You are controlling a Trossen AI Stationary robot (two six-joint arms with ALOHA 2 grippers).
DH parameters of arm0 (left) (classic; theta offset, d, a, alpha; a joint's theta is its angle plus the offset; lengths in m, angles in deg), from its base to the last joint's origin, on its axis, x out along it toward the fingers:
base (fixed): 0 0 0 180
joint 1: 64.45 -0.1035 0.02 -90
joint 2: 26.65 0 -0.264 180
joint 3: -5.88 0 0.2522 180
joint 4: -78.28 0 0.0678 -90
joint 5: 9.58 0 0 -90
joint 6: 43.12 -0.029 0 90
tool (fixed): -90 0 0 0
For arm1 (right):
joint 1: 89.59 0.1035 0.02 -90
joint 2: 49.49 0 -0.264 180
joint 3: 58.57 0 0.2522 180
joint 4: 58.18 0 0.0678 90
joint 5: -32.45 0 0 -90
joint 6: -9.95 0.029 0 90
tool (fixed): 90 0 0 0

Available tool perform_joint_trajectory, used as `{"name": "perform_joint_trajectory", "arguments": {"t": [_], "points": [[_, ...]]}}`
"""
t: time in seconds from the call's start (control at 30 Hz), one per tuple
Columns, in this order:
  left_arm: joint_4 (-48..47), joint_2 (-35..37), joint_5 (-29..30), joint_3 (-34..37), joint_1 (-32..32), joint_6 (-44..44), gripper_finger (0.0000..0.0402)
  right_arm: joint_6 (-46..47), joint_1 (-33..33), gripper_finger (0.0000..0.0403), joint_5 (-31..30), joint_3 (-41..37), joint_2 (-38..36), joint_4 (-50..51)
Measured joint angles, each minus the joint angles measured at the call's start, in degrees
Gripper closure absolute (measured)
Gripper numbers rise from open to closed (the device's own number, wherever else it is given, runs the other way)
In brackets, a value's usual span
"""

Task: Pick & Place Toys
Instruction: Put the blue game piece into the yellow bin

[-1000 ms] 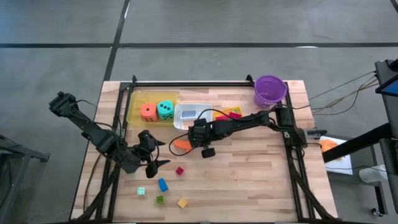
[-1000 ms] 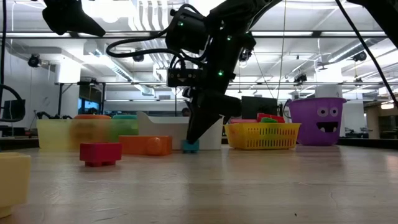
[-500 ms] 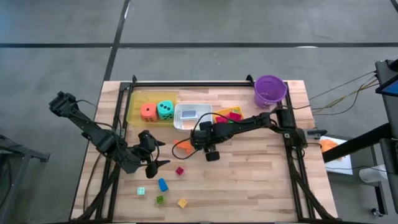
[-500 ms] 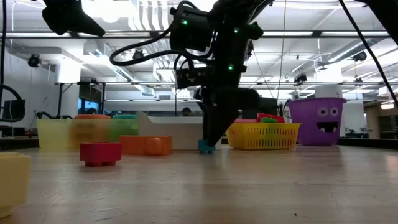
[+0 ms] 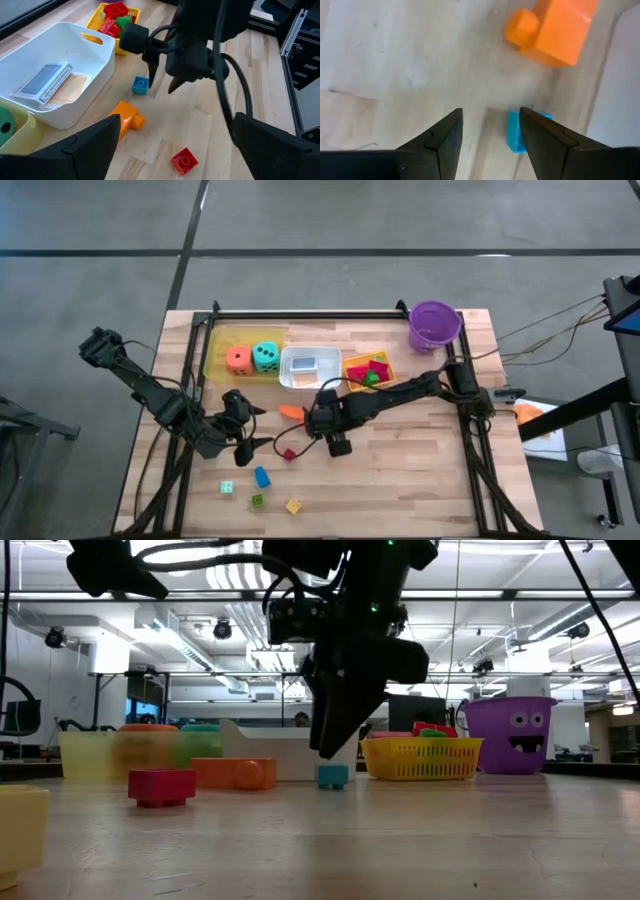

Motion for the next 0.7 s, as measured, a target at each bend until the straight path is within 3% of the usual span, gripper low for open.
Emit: {"name": "perform_joint_trajectory", "arguments": {"t": [0.1, 0.27, 0.7], "points": [[0.0, 0.0, 0.0, 0.0, 0.0, 0.4, 0.0022, -2.0, -0.3, 0.0211, -3.0, 0.3, 0.0, 0.4], [0.0, 0.0, -0.7, 0.0, 0.0, 1.4, 0.0022, -2.4, -2.6, 0.0211, -2.9, 0.2, 0.0, 0.2], [0.0, 0.0, -2.1, 0.7, 0.0, 1.5, 0.0022, -3.7, -6.5, 0.0211, 5.6, -0.4, -0.1, 0.3]]}}
